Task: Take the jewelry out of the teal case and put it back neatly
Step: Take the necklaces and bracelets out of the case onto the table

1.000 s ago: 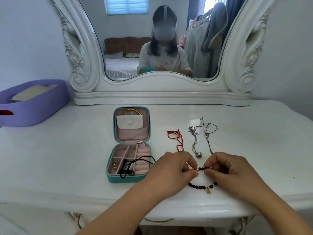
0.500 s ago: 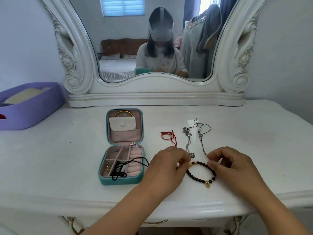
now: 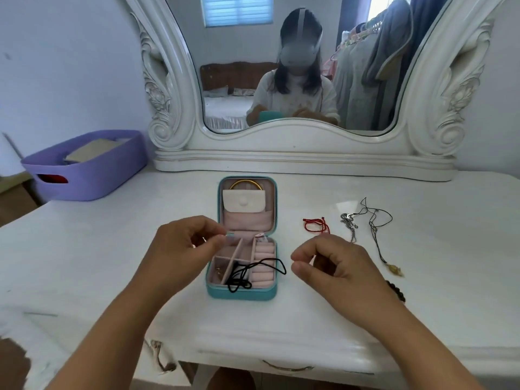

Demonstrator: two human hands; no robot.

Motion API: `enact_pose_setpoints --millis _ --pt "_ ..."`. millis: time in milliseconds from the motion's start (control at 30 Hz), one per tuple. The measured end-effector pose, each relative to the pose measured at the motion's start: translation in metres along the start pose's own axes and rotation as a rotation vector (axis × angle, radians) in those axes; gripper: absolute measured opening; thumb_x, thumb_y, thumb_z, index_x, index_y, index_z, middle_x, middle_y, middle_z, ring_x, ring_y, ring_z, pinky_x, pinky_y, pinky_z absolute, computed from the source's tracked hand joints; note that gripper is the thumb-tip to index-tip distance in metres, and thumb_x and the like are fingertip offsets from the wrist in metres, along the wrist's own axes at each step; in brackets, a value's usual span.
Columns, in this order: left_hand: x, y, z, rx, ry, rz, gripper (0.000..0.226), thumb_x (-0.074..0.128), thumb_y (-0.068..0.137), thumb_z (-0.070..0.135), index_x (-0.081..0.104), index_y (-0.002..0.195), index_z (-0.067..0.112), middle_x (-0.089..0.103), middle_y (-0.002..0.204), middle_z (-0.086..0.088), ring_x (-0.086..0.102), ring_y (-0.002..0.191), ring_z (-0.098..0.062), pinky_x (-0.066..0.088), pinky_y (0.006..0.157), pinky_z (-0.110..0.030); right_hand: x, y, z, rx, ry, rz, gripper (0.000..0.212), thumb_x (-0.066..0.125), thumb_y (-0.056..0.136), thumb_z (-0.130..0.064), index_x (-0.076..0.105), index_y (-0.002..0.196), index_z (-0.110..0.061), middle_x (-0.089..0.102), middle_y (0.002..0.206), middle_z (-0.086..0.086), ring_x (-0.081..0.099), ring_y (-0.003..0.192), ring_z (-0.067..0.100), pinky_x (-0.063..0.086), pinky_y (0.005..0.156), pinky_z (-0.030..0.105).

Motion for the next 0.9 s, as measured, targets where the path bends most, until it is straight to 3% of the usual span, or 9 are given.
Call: enact_pose_setpoints --millis 100,200,333,500,667,767,867,900 --pt "-0.001 -0.005 -0.014 0.006 0.044 -0.058 0.011 0.066 0.08 0.021 0.067 0.075 0.031 0.064 0.081 0.009 0.056 0.073 -0.009 0.039 0.059 -0.017 0.027 0.009 -0.015 -0.086 -0.042 -0.072 0.016 0.069 0.079 -0.018 0.064 0.078 -0.033 0.058 0.076 -0.021 0.05 0.064 0.004 0.037 0.058 0.01" --pt "0.008 -0.01 -0.021 0.021 0.063 -0.156 0.012 0.063 0.081 0.021 0.068 0.078 0.031 0.06 0.087 0.008 0.055 0.076 -0.008 0.037 0.062 -0.018 0.054 0.015 -0.024 -0.142 -0.04 -0.184 0.021 0.066 0.074 -0.023 0.068 0.094 -0.03 0.056 0.086 -0.016 0.054 0.077 -0.004 0.037 0.066 0.006" --pt "0.013 -0.012 -0.026 0.021 0.057 -0.192 0.03 0.051 0.083 0.005 0.067 0.081 0.031 0.055 0.088 0.009 0.052 0.077 -0.009 0.038 0.063 -0.015 0.084 0.017 -0.023 -0.112 -0.023 -0.364 0.036 0.07 0.075 -0.018 0.063 0.108 -0.034 0.049 0.099 -0.018 0.056 0.092 -0.004 0.045 0.078 0.006" --pt "0.013 -0.011 -0.035 -0.007 0.036 -0.166 0.032 0.05 0.083 0.002 0.067 0.084 0.03 0.055 0.085 0.008 0.05 0.071 -0.008 0.038 0.06 -0.007 0.084 0.027 -0.025 -0.165 -0.147 -0.26 0.01 0.07 0.075 -0.019 0.071 0.082 -0.026 0.05 0.077 -0.017 0.054 0.075 0.001 0.038 0.065 0.01" --pt "0.015 -0.01 -0.035 0.002 0.018 -0.164 0.023 0.057 0.084 0.013 0.067 0.08 0.033 0.057 0.082 0.009 0.05 0.068 -0.003 0.039 0.06 -0.006 0.073 0.041 -0.018 -0.12 -0.259 -0.116 0.007 0.069 0.078 -0.019 0.074 0.078 -0.024 0.056 0.07 -0.012 0.055 0.068 0.005 0.044 0.064 0.025" --pt "0.016 -0.009 -0.035 -0.006 -0.013 -0.175 0.022 0.059 0.083 0.014 0.067 0.077 0.034 0.062 0.077 0.008 0.051 0.065 0.007 0.039 0.056 -0.005 0.071 0.045 -0.019 -0.104 -0.285 -0.052 0.011 0.066 0.078 -0.014 0.073 0.078 -0.023 0.051 0.06 -0.018 0.052 0.06 -0.003 0.037 0.057 0.012" --pt "0.017 -0.009 -0.034 -0.018 -0.034 -0.182 0.02 0.06 0.083 0.014 0.069 0.077 0.031 0.064 0.072 0.009 0.052 0.059 0.009 0.038 0.052 -0.004 0.085 0.041 -0.029 -0.186 -0.314 -0.157 0.018 0.057 0.079 -0.011 0.071 0.086 -0.02 0.061 0.079 -0.009 0.053 0.071 0.001 0.037 0.062 0.007" --pt "0.018 -0.009 -0.034 -0.019 -0.033 -0.182 0.02 0.06 0.083 0.014 0.07 0.078 0.03 0.063 0.071 0.009 0.052 0.058 0.01 0.037 0.051 -0.004 0.09 0.039 -0.033 -0.22 -0.317 -0.214 0.023 0.052 0.078 -0.011 0.071 0.09 -0.019 0.063 0.087 -0.005 0.055 0.078 0.006 0.041 0.067 0.012"
Point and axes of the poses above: each hand's wrist, its own y-axis towards the middle knuckle, its own x-axis out of the palm, z = x × y, the point moved 10 cm from there along y, towards the middle knuckle
